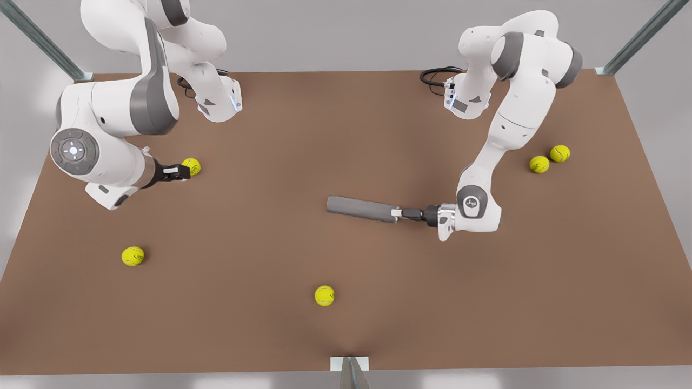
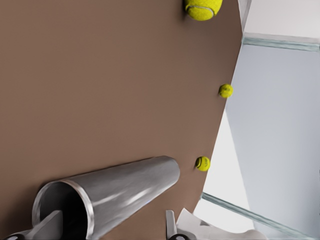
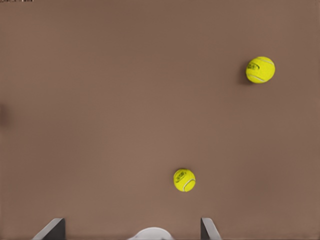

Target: Put the tennis tube upright

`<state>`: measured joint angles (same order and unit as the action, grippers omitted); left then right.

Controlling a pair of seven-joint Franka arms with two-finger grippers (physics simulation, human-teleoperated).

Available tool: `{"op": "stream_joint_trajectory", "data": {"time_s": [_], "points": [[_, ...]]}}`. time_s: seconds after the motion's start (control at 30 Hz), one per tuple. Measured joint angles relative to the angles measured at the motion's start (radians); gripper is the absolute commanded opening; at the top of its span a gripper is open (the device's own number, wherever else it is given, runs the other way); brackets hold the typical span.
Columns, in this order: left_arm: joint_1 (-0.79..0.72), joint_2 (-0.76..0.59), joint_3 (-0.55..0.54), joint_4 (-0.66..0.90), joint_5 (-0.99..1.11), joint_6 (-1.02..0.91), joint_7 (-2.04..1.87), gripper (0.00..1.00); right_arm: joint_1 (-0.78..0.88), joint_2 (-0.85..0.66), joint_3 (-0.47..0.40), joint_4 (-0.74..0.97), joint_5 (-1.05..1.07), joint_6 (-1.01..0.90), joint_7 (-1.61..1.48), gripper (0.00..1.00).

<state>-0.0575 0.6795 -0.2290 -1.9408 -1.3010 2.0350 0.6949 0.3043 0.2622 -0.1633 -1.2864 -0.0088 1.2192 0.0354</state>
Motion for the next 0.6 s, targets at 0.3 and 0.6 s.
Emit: {"op": "stream_joint_trajectory", "data": {"time_s": [0.3, 0.6], "points": [[-0.008, 0.026, -0.004, -0.002, -0.030, 0.007, 0.054, 1.00, 0.004, 0.001, 0.007, 0.008, -0.010, -0.008, 0.041, 1.00], [-0.023, 0.047, -0.037, 0.004, -0.063, 0.011, 0.087, 1.00, -0.022, -0.001, 0.005, 0.025, -0.006, -0.006, 0.063, 1.00]]}}
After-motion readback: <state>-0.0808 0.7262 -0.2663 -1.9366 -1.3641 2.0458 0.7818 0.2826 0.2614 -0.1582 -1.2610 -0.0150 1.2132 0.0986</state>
